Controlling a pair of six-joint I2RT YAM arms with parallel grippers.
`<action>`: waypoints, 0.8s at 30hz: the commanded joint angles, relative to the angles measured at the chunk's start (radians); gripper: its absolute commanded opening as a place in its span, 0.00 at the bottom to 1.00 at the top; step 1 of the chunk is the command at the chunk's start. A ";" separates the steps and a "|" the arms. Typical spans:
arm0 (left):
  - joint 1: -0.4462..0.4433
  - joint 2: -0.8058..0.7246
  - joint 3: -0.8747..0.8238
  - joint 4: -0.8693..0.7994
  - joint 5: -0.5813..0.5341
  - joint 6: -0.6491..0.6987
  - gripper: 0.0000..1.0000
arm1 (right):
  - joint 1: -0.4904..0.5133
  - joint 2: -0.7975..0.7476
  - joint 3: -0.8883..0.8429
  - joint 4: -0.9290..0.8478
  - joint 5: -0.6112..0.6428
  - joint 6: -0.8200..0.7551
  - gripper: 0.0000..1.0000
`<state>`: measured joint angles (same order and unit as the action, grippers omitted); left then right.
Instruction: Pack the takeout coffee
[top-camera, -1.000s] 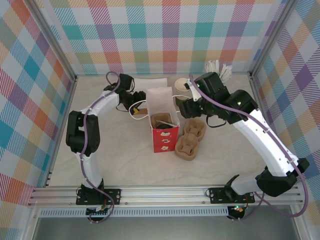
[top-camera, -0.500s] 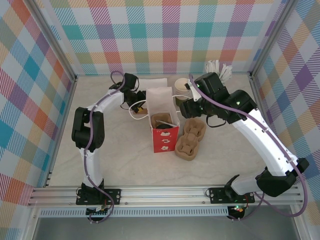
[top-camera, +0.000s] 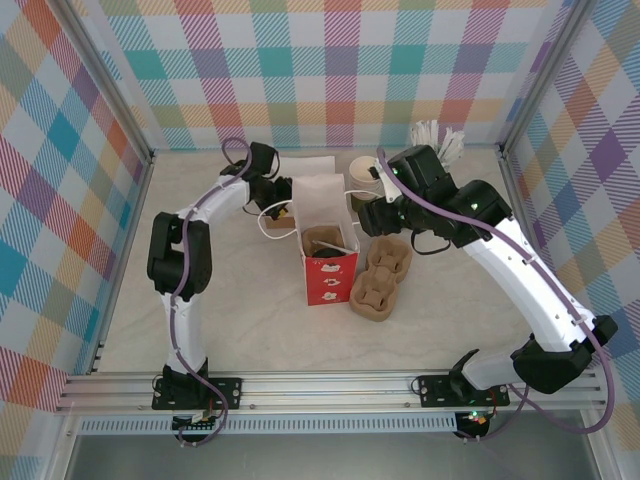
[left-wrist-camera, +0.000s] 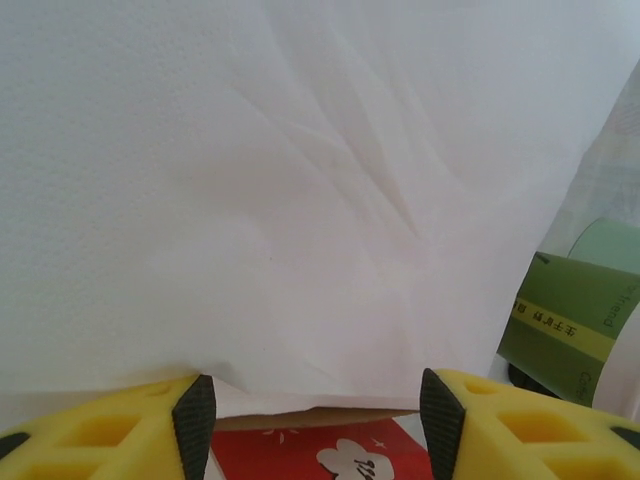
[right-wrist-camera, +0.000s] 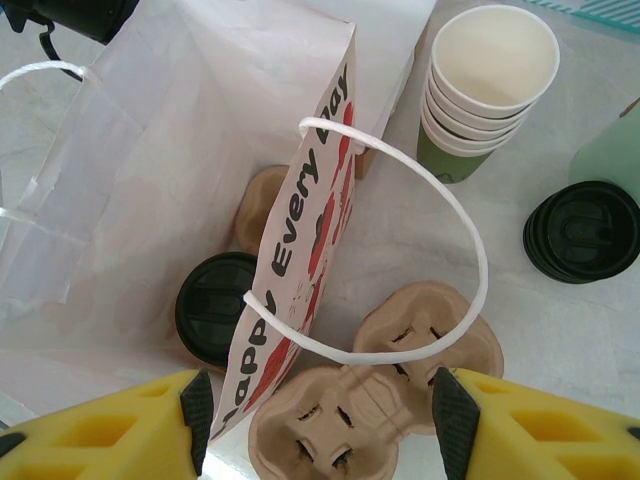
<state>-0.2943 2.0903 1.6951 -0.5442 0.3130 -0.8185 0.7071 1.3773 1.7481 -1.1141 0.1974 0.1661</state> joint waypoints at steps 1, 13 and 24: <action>-0.008 0.024 0.044 -0.011 -0.018 0.017 0.56 | -0.005 -0.004 -0.007 0.024 -0.016 0.009 0.61; -0.008 0.011 0.074 -0.049 -0.055 0.053 0.19 | -0.006 -0.010 -0.010 0.024 -0.009 0.006 0.61; 0.008 -0.094 0.074 -0.052 -0.152 0.159 0.00 | -0.009 -0.047 -0.020 0.010 0.027 0.007 0.62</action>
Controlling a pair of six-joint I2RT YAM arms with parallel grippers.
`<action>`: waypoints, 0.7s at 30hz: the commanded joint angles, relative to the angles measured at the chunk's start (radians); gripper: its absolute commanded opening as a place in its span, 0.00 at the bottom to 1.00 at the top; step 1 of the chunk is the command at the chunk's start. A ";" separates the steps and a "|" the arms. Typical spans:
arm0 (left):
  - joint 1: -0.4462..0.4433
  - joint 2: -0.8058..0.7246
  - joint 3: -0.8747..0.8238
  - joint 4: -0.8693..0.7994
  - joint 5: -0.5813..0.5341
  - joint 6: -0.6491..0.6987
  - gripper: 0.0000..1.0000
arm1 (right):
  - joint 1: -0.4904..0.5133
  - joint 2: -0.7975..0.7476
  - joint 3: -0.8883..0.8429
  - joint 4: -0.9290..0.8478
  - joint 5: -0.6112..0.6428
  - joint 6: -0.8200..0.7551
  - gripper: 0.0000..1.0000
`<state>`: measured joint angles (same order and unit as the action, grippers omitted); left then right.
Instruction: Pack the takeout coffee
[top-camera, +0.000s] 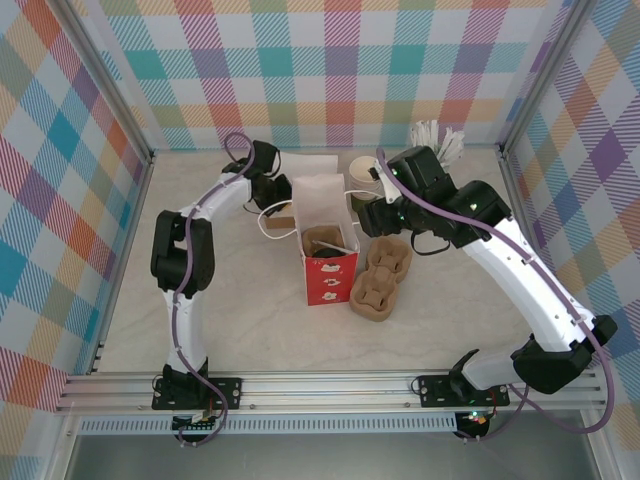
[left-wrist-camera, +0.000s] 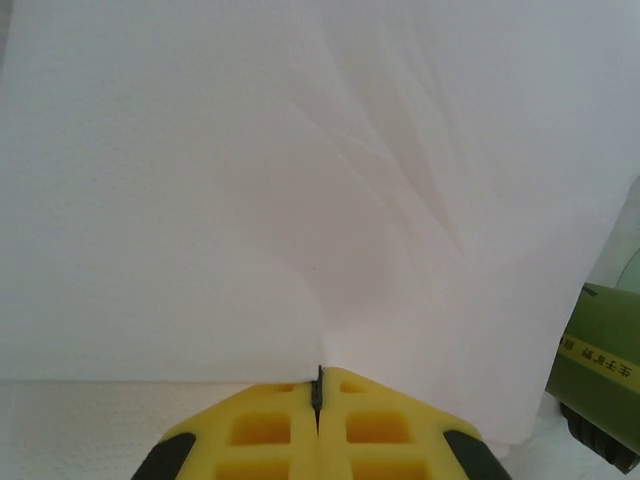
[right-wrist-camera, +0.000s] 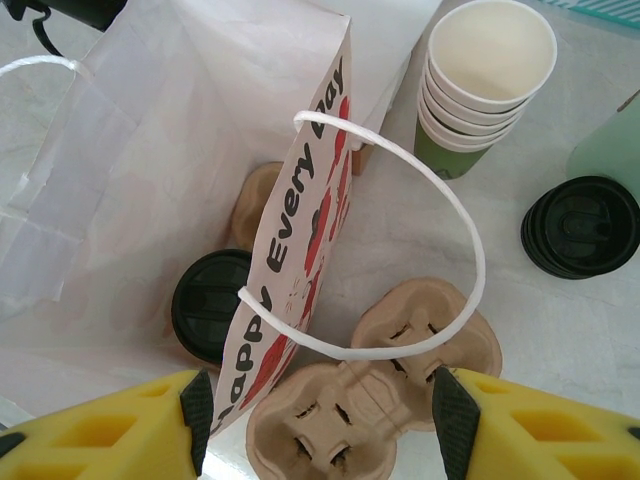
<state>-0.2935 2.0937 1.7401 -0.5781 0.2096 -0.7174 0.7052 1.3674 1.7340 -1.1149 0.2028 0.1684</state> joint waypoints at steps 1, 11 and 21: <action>0.012 -0.114 0.028 -0.012 -0.055 0.071 0.00 | -0.007 -0.041 -0.006 0.011 0.025 0.004 0.61; 0.072 -0.334 0.018 -0.014 -0.104 0.309 0.00 | -0.009 -0.080 -0.026 0.043 0.011 -0.025 0.62; 0.082 -0.591 -0.034 -0.020 -0.082 0.527 0.00 | -0.009 -0.080 0.029 0.089 -0.107 -0.119 0.65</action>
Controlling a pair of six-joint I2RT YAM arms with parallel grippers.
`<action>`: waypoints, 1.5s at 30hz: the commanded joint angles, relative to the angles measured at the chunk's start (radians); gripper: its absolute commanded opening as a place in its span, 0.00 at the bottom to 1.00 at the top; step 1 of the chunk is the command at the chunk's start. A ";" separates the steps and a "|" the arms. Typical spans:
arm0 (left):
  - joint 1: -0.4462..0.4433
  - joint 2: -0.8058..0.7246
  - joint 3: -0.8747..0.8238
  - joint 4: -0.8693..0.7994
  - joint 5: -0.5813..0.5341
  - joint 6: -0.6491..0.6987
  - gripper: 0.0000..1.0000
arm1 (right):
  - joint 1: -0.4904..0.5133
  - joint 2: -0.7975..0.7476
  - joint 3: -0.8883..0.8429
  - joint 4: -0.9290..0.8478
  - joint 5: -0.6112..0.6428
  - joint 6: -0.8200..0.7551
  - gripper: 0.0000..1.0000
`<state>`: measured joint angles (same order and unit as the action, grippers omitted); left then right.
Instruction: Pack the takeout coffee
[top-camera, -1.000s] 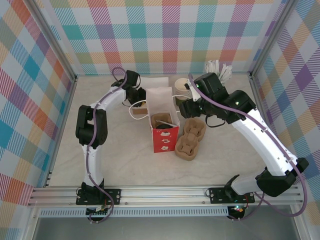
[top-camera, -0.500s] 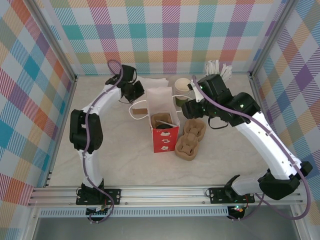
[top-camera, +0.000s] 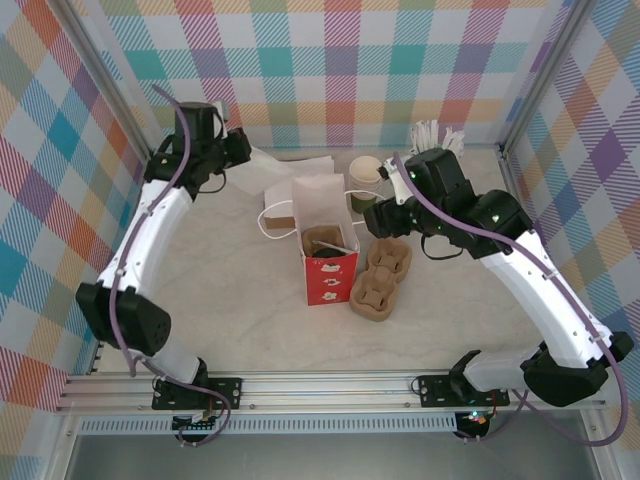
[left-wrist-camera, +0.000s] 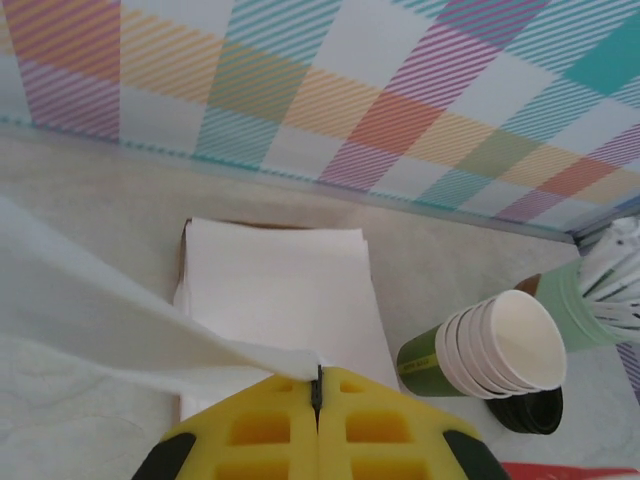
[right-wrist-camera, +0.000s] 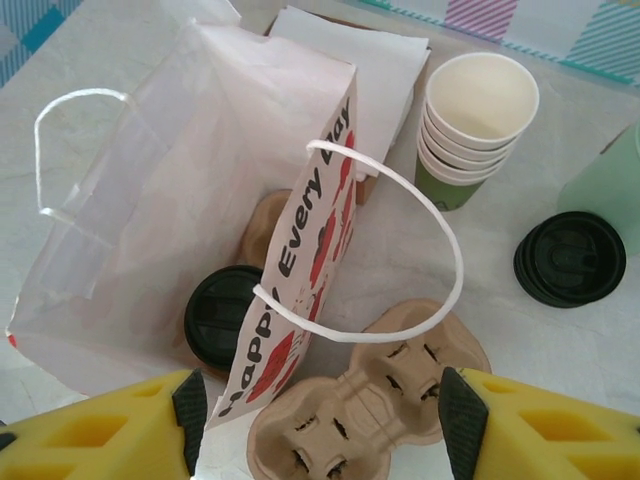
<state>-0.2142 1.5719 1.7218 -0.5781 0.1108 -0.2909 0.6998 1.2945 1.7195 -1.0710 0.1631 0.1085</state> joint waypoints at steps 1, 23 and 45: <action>0.003 -0.093 -0.017 -0.020 0.027 0.115 0.00 | -0.003 -0.002 0.057 0.050 -0.092 -0.082 0.65; -0.051 -0.391 -0.011 -0.005 0.506 0.089 0.00 | 0.120 0.492 0.861 -0.099 -0.475 -0.334 0.88; -0.113 -0.372 0.002 0.050 0.591 0.036 0.04 | 0.149 0.570 0.901 -0.048 -0.278 -0.261 0.05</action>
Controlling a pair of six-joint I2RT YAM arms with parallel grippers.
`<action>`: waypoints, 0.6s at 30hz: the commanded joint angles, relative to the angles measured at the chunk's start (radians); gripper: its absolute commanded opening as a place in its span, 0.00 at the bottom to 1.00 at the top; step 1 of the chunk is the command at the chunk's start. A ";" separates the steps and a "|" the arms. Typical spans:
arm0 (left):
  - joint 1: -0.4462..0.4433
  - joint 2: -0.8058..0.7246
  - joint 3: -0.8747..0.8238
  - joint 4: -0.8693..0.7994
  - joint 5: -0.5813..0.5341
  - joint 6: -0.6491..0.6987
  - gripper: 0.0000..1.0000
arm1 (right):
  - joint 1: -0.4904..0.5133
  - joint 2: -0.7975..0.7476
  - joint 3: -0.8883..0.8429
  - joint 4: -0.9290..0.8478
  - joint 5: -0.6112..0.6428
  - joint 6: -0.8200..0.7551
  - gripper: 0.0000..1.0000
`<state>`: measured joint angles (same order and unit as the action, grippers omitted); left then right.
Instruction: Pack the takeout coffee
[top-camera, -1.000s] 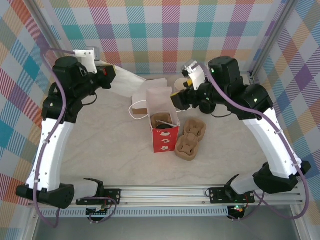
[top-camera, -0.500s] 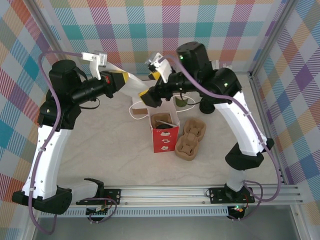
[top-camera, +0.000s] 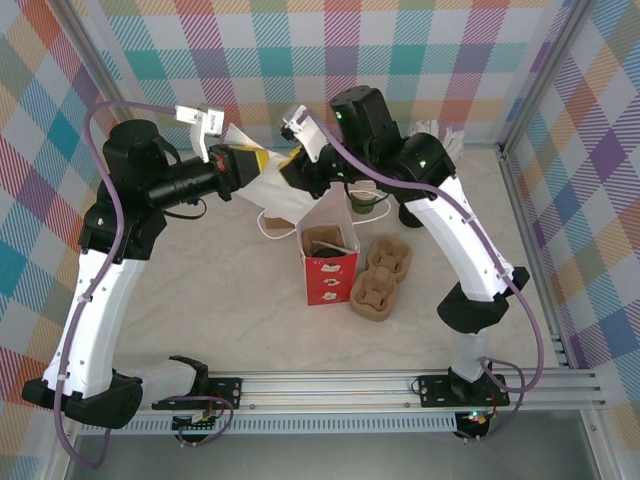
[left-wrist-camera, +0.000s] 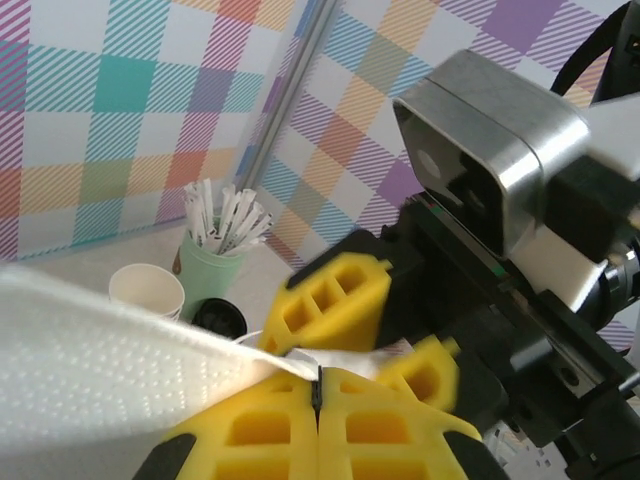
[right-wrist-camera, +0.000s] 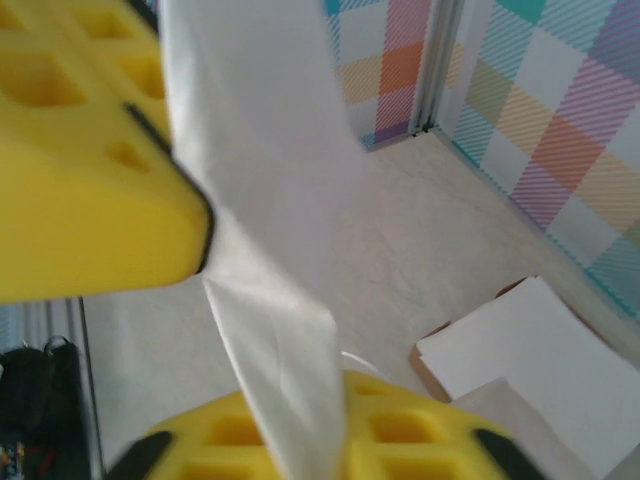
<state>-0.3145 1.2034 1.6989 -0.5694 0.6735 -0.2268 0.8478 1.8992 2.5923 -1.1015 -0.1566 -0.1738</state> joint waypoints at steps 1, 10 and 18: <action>-0.013 -0.005 0.026 0.041 0.030 -0.036 0.11 | 0.001 -0.043 0.027 -0.033 0.052 0.029 0.02; -0.015 -0.129 -0.017 0.028 -0.054 -0.063 0.77 | 0.000 -0.207 -0.121 -0.089 0.199 0.196 0.00; -0.015 -0.362 -0.254 -0.021 -0.276 -0.106 0.93 | 0.001 -0.311 -0.264 -0.118 0.318 0.368 0.00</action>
<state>-0.3252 0.8936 1.5219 -0.5739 0.5003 -0.3019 0.8478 1.5932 2.3703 -1.1965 0.0994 0.0883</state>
